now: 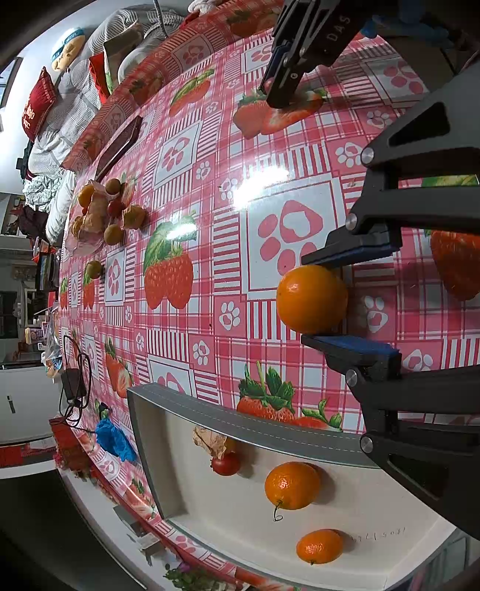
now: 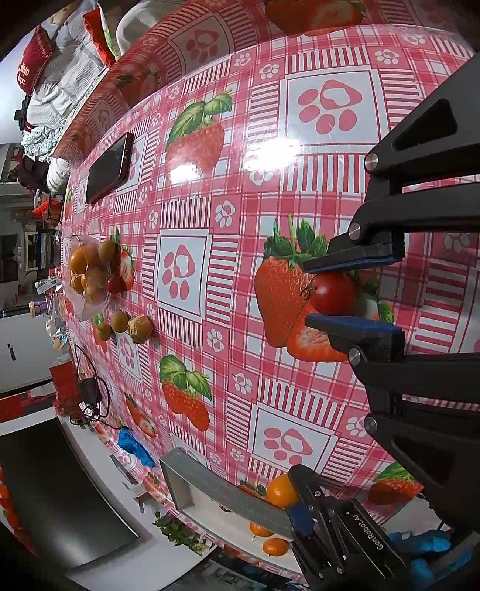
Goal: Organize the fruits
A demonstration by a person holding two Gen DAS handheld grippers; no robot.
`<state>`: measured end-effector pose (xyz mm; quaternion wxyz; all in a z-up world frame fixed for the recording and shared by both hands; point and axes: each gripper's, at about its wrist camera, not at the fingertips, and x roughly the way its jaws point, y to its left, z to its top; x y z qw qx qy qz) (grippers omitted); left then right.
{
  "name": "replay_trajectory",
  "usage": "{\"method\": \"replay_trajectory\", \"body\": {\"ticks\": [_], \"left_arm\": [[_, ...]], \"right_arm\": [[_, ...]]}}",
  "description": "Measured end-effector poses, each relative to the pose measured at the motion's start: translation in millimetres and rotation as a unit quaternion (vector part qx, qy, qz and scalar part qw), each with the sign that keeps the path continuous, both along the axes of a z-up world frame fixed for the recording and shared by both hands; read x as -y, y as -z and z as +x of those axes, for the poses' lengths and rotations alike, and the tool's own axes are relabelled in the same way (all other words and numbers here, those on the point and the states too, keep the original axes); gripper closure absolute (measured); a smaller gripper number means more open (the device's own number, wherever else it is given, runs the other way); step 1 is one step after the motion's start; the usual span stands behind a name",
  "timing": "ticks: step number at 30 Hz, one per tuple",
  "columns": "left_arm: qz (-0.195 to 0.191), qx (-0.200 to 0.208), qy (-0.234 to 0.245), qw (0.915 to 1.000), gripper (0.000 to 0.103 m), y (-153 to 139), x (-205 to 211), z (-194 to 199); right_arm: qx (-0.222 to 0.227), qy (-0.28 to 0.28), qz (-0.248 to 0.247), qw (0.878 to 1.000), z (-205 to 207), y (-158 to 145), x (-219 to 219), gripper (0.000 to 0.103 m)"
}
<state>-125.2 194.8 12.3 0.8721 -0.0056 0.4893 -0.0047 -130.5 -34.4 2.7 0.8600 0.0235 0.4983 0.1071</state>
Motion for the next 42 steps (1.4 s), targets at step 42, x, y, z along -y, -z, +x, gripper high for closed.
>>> {"method": "replay_trajectory", "body": {"ticks": [42], "left_arm": [[-0.061,0.007,0.003,0.9981,0.066,-35,-18,-2]], "right_arm": [[-0.026,0.026,0.059,0.998,5,-24,22,0.08]]}}
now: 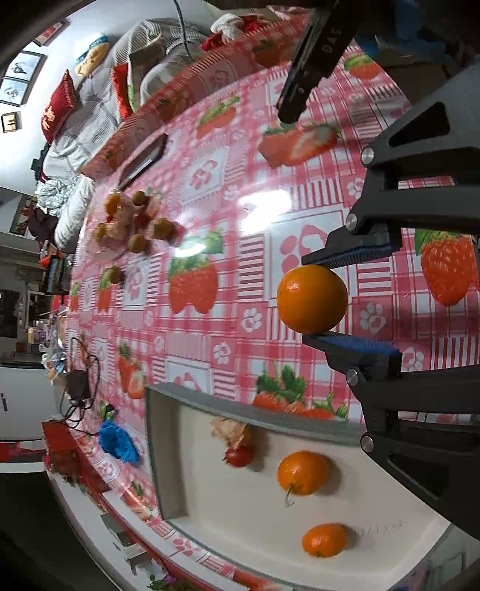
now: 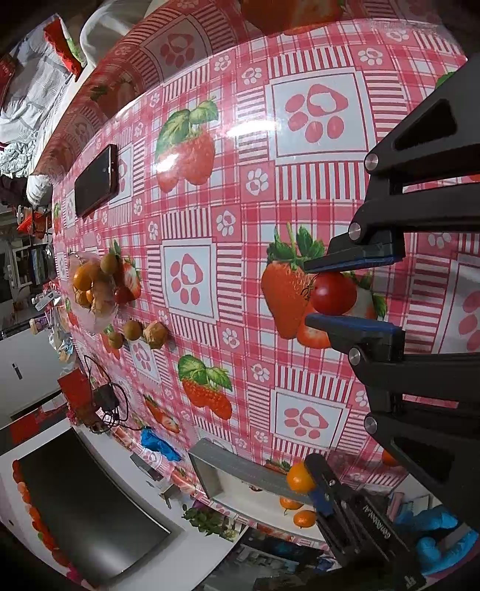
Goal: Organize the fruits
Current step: 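Carry the orange and tomato over the white tray and open both grippers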
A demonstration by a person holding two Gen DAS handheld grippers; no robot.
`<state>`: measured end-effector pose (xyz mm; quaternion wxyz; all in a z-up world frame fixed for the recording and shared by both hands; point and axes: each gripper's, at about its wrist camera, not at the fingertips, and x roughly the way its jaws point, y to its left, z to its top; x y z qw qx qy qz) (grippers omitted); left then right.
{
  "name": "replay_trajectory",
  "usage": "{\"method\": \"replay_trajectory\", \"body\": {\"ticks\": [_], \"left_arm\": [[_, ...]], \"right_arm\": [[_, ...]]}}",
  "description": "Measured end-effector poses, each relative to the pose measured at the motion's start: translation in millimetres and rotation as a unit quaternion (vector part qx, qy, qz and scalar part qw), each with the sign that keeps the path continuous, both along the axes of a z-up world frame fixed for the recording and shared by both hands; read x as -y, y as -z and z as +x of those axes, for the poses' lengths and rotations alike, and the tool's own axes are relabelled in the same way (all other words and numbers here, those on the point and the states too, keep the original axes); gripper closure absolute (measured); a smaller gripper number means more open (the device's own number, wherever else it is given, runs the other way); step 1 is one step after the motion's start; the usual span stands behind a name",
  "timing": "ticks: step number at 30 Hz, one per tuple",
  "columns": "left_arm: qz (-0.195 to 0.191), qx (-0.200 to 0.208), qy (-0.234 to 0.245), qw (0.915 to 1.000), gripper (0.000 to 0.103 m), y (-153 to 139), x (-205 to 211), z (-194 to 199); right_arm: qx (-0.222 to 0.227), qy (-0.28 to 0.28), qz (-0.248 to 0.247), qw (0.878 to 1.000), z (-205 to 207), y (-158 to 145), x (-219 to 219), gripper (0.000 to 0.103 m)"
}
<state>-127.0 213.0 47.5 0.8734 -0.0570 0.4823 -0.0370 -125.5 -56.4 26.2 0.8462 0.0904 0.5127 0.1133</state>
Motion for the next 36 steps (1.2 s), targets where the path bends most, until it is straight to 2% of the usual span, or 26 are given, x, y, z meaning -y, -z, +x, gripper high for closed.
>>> {"method": "replay_trajectory", "body": {"ticks": [5,17,29,36], "left_arm": [[0.0,0.019,-0.006,0.9998,0.066,-20,-17,-2],[0.004,0.046,-0.059,0.9972,0.066,-42,-85,-7],[0.008,0.048,-0.117,0.992,0.066,-49,-159,-3],[0.013,0.023,-0.13,0.9911,0.066,-31,-184,3]], "right_arm": [[0.003,-0.01,0.002,1.0,5,-12,-9,0.08],[0.013,-0.078,-0.011,0.997,22,-28,-88,0.08],[0.015,-0.168,-0.013,0.986,39,-37,-189,0.08],[0.008,-0.208,-0.014,0.978,49,-36,-241,0.08]]}}
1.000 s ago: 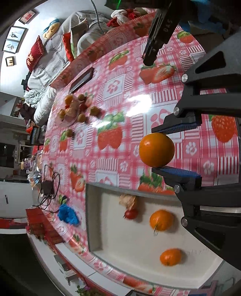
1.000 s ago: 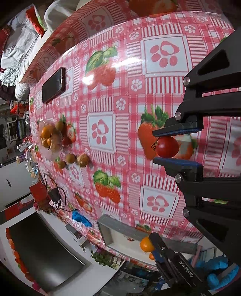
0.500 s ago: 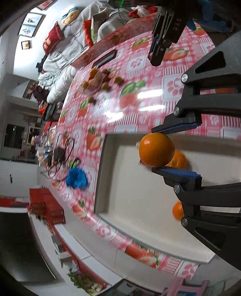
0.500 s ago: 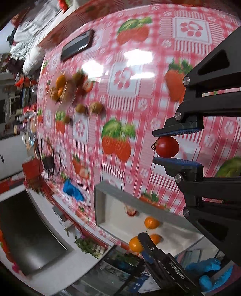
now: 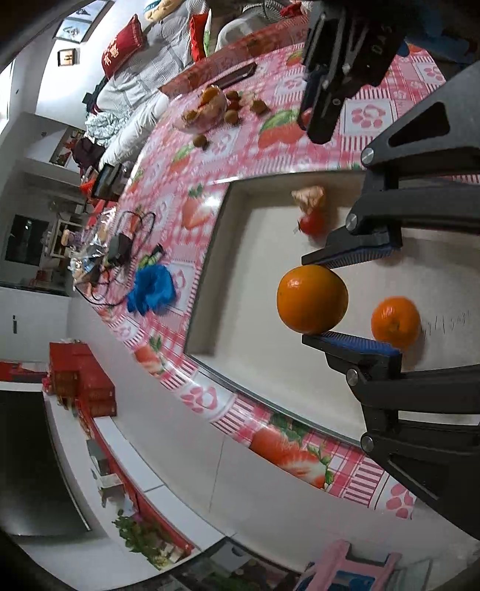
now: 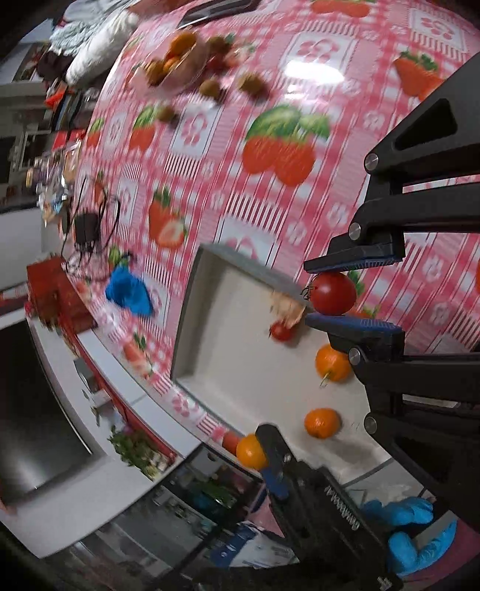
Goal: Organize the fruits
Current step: 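Carry the orange and tomato over the white tray and open both grippers, then move both open grippers back over the table toward the loose fruits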
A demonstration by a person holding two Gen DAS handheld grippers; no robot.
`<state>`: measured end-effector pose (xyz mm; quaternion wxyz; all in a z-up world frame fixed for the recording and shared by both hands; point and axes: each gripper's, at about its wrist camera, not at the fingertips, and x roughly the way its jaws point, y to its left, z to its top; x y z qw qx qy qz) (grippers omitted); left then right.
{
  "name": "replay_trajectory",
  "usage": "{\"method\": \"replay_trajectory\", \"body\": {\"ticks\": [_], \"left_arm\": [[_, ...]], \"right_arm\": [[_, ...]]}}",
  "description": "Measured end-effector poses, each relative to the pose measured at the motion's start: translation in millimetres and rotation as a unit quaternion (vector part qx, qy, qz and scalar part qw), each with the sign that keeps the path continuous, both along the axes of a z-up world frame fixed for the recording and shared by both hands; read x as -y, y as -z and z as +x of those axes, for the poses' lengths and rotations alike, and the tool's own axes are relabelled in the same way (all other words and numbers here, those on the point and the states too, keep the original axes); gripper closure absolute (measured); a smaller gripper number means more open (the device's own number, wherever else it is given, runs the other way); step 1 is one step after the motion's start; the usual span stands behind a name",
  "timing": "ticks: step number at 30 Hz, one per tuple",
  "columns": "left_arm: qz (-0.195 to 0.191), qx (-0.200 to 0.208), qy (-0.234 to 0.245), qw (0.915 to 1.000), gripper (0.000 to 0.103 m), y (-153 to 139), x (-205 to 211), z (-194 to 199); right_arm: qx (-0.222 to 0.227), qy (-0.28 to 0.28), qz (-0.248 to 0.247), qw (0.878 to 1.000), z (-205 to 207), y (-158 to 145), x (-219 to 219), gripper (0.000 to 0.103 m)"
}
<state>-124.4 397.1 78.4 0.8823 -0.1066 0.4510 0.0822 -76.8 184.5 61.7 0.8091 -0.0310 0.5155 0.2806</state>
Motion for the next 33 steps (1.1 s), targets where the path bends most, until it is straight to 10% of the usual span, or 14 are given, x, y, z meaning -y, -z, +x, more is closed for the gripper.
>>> {"method": "replay_trajectory", "body": {"ticks": [10,16,21,33], "left_arm": [[-0.006,-0.027,-0.01,0.9996,0.065,25,-16,-5],[0.009,-0.017,-0.015,0.9997,0.031,19,-15,-10],[0.004,-0.021,-0.02,0.9996,0.025,14,-14,-7],[0.027,0.003,0.08,0.9964,0.023,-53,71,26]], "right_arm": [[-0.039,-0.033,0.012,0.999,7,17,-51,0.08],[-0.057,-0.036,0.011,0.998,7,23,-60,0.078],[-0.041,-0.002,0.012,0.999,8,17,-37,0.02],[-0.015,0.107,0.005,0.994,35,-9,88,0.02]]}}
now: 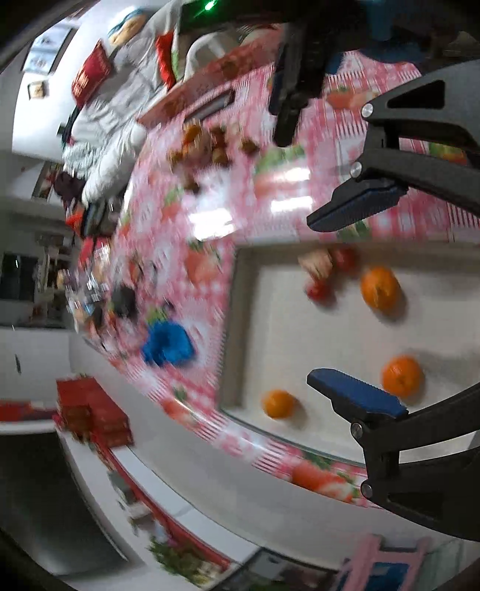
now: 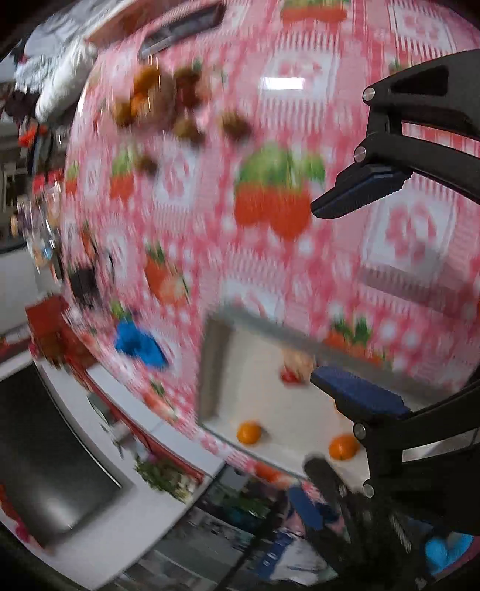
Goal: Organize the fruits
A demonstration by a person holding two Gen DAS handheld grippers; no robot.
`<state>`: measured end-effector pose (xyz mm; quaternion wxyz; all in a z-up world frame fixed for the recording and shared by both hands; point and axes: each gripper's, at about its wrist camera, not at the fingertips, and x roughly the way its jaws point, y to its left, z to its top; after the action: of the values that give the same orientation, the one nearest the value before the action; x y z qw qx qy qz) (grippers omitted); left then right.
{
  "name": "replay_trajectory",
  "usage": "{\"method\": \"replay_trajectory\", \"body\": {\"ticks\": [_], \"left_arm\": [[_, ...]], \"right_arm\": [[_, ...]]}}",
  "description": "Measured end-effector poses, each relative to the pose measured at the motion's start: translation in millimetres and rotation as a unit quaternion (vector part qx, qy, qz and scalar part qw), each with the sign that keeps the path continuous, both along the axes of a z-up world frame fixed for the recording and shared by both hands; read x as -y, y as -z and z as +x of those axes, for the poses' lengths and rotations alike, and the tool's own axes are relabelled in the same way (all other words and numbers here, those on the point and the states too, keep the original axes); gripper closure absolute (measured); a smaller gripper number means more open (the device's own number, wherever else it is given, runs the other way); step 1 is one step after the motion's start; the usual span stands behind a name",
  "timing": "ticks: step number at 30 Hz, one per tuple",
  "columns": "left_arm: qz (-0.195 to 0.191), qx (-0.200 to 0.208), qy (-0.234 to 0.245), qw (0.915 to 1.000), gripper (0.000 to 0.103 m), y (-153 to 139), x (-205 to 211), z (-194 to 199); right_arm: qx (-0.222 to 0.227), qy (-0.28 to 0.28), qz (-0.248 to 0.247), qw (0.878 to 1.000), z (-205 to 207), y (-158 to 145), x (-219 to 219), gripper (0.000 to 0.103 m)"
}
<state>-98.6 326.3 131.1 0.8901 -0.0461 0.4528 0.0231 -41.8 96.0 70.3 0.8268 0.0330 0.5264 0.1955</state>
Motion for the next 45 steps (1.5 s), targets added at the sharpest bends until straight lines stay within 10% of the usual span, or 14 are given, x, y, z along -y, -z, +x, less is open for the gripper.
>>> {"method": "replay_trajectory", "body": {"ticks": [5,8,15,24,39,42,45], "left_arm": [[0.001,0.033,0.044,0.9985,0.021,-40,46,28],[0.013,0.049,0.067,0.9965,0.02,-49,77,50],[0.028,0.0,0.086,0.9959,0.02,11,135,94],[0.035,-0.049,0.067,0.9959,0.02,81,149,110],[0.032,-0.066,0.054,0.9959,0.02,109,139,115],[0.03,-0.069,0.051,0.9959,0.02,113,140,116],[0.024,-0.076,0.049,0.9956,0.02,117,141,116]], "right_arm": [[0.041,0.076,-0.003,0.996,32,-42,77,0.02],[0.056,0.111,-0.028,0.992,48,-49,110,0.0],[0.012,0.157,-0.053,0.986,75,3,160,0.0],[0.011,0.15,-0.081,0.985,107,56,152,0.0],[0.065,0.143,-0.086,0.984,172,80,116,0.0],[0.079,0.126,-0.09,0.985,169,79,108,0.015],[0.093,0.094,-0.103,0.986,163,77,94,0.052]]}}
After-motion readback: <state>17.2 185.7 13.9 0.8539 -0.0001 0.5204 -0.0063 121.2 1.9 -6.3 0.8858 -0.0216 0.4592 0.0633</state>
